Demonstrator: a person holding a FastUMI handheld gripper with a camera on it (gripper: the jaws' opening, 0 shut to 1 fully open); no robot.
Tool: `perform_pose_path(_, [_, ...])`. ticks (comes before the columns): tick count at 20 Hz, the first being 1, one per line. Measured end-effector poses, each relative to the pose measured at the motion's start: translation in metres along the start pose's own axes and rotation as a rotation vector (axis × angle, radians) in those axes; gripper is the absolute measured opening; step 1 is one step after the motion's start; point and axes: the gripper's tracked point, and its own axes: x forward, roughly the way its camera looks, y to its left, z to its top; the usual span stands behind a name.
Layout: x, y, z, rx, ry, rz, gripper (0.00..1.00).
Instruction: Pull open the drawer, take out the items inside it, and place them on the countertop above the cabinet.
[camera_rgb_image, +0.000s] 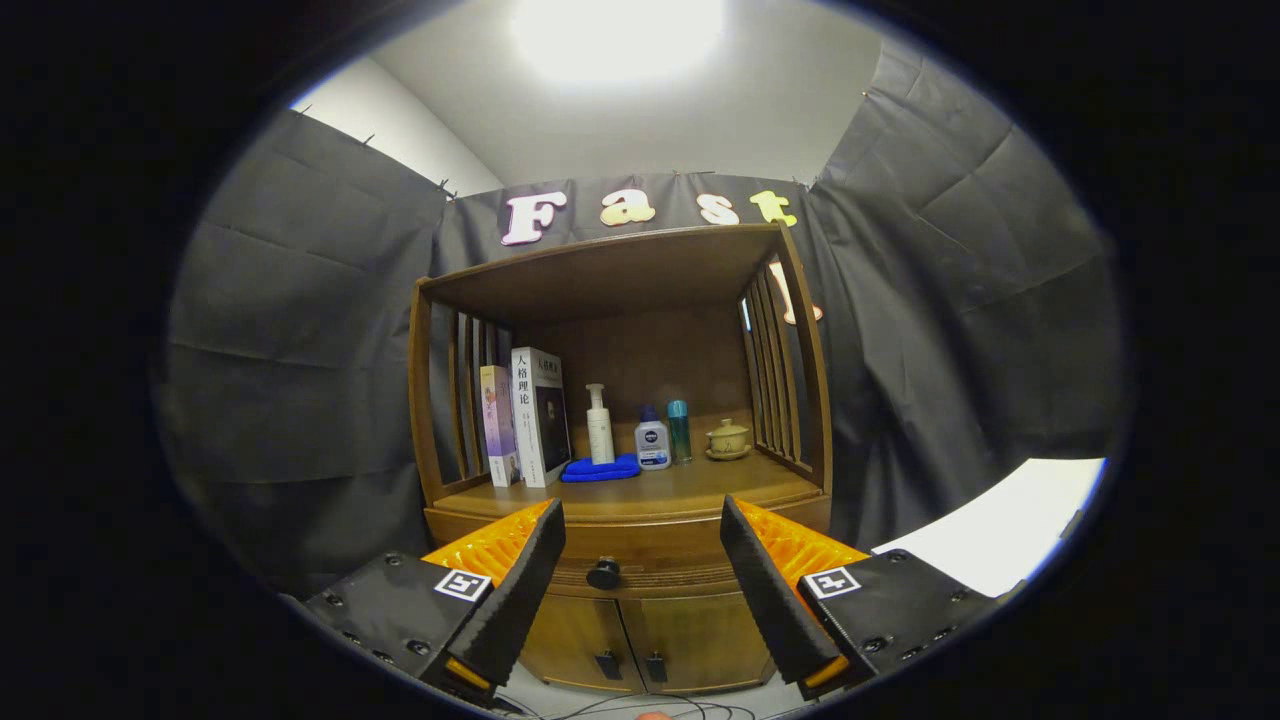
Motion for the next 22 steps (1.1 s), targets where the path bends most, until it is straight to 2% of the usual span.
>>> perform_pose_path(6, [0.013,0.005,0.001,0.0,-0.001,0.013,0.98])
perform_pose_path(12, [0.047,0.015,-0.009,0.014,0.034,0.033,0.98])
perform_pose_path(18, [0.09,0.02,-0.042,-0.016,0.11,0.051,0.98])
perform_pose_path(22, [0.111,0.033,-0.068,-0.041,0.144,0.091,0.98])
